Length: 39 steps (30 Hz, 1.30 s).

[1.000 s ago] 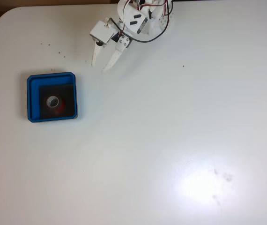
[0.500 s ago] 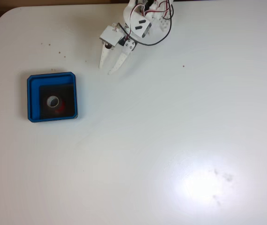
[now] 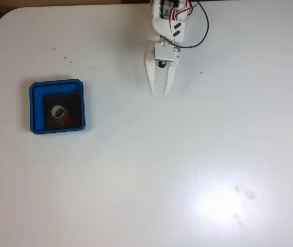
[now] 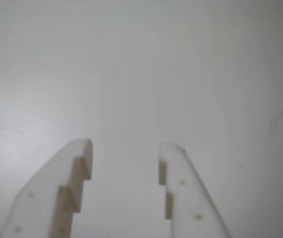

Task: Pick the red roll and drop it in the blue box

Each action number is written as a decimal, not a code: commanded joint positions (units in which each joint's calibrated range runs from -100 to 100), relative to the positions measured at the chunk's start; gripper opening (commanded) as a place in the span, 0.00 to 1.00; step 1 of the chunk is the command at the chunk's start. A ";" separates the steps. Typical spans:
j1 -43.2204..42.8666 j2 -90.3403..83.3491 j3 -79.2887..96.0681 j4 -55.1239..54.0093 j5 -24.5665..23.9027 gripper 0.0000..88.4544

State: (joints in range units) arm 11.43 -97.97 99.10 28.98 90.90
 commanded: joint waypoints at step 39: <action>-8.25 -0.53 0.81 -0.60 -0.19 0.01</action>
